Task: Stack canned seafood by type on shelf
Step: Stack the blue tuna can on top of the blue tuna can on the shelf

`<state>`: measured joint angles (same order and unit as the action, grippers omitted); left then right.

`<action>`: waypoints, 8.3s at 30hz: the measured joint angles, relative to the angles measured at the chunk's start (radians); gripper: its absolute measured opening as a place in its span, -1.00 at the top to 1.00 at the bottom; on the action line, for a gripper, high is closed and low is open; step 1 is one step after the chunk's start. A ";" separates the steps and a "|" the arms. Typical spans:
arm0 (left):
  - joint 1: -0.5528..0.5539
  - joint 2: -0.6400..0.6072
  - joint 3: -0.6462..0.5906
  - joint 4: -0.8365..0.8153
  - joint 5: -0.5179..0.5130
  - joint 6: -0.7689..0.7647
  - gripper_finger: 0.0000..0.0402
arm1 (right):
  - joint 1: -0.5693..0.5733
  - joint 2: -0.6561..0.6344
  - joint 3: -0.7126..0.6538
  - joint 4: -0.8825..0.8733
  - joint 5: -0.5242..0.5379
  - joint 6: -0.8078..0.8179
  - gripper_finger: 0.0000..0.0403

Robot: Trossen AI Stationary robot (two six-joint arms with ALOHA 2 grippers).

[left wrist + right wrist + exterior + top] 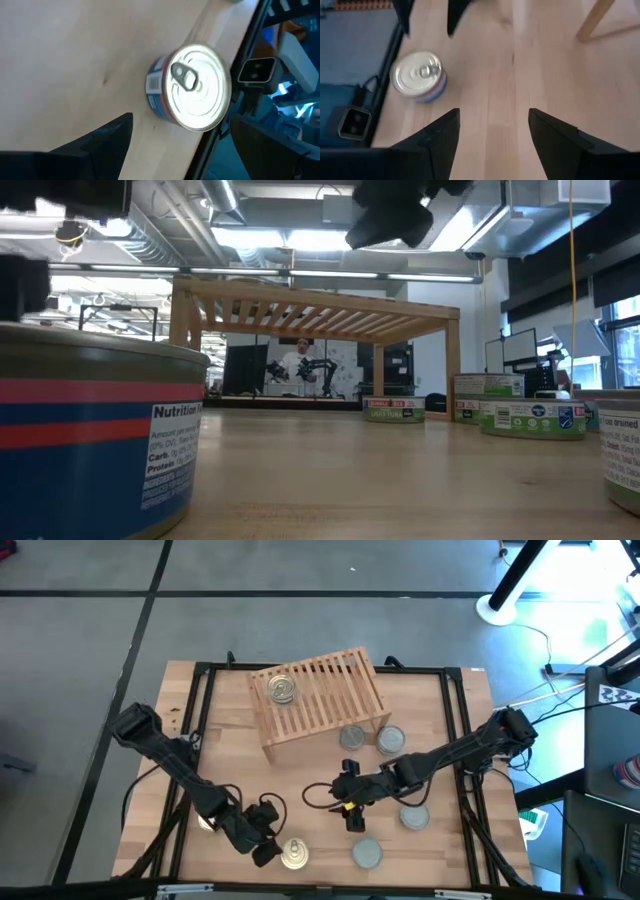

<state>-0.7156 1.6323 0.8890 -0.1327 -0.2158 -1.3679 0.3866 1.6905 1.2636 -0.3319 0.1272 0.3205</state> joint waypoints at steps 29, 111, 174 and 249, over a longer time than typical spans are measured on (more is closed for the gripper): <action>0.031 0.049 0.000 0.015 0.034 -0.127 0.00 | 0.078 0.188 -0.001 0.212 -0.027 0.210 -0.18; 0.177 0.124 0.000 0.123 0.034 -0.043 1.00 | 0.167 0.207 -0.001 0.263 0.034 -0.251 -0.18; 0.443 0.125 -0.001 0.114 0.293 0.066 1.00 | 0.242 0.294 -0.001 0.140 0.460 -0.696 -0.17; 0.446 0.124 0.000 0.129 0.364 0.059 1.00 | 0.228 0.361 0.001 0.280 0.430 -1.036 -0.58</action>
<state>-0.2700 1.7565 0.8886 -0.0040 0.1482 -1.3092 0.6144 2.0514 1.2644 -0.0515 0.5572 -0.7153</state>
